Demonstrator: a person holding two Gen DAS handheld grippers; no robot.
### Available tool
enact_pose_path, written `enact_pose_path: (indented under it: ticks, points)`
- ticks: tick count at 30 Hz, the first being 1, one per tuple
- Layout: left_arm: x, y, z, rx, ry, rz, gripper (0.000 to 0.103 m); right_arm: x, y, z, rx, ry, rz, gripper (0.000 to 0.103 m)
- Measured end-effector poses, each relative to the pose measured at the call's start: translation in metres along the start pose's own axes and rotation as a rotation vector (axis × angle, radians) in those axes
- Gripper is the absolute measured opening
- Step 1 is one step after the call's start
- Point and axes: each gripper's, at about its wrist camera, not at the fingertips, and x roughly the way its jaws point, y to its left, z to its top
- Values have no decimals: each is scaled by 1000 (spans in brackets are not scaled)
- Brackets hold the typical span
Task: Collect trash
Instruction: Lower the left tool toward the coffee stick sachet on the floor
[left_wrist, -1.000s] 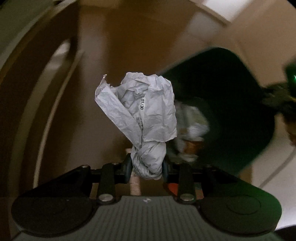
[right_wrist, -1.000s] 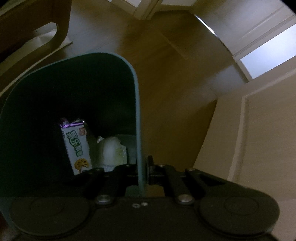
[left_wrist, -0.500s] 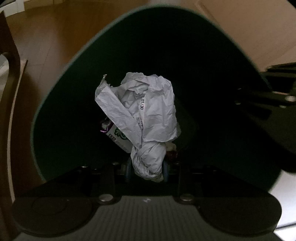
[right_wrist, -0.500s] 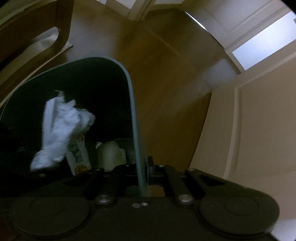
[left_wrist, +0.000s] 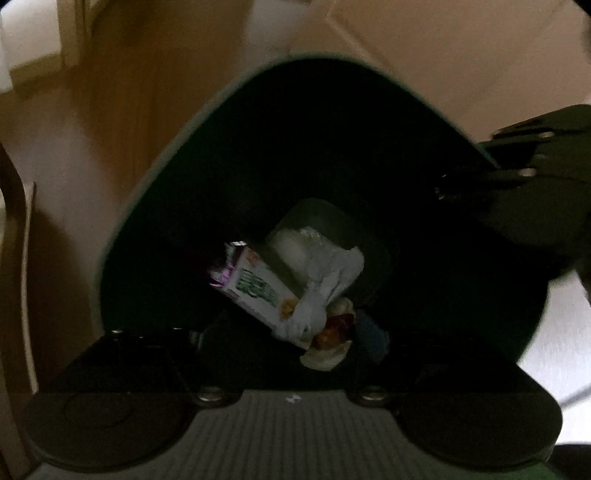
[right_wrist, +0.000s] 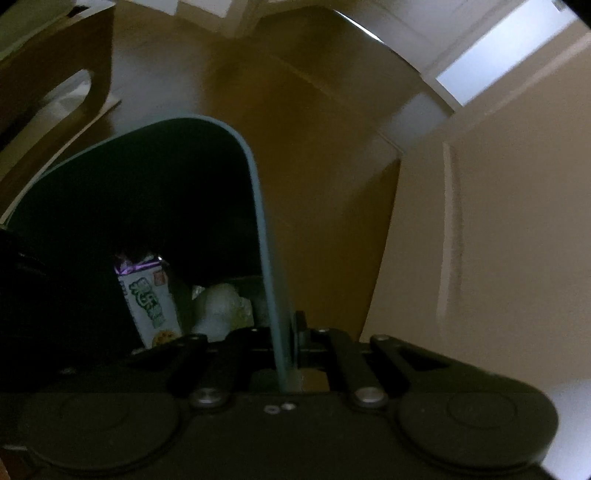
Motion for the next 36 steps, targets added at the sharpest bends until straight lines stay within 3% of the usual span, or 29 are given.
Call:
enact_pose_path:
  ticks: [5,11,18,24,28,32,36]
  points:
    - [-37,37,-20,48,-41,10,76,6,-11,-1,39,26,-10,3]
    - [-44,72,-50,86,10,30,76,6,-20,-2,91,86,-24,3]
    - [26,111,-74,39,192,100,76,6,-22,-10,98,147,-62,3]
    - [131,164,-75,-260,401,212,76,4,-24,-11,110,179,-67,4]
    - [171,177,-72,-364,414,212,76,1,-28,-14,131,212,-59,3]
    - [208,168,-70,-300,417,277,76,-3,-30,-25,166,245,-46,3]
    - [226,160,-76,-302,432,301,75,-2,-28,-28,190,271,-39,3]
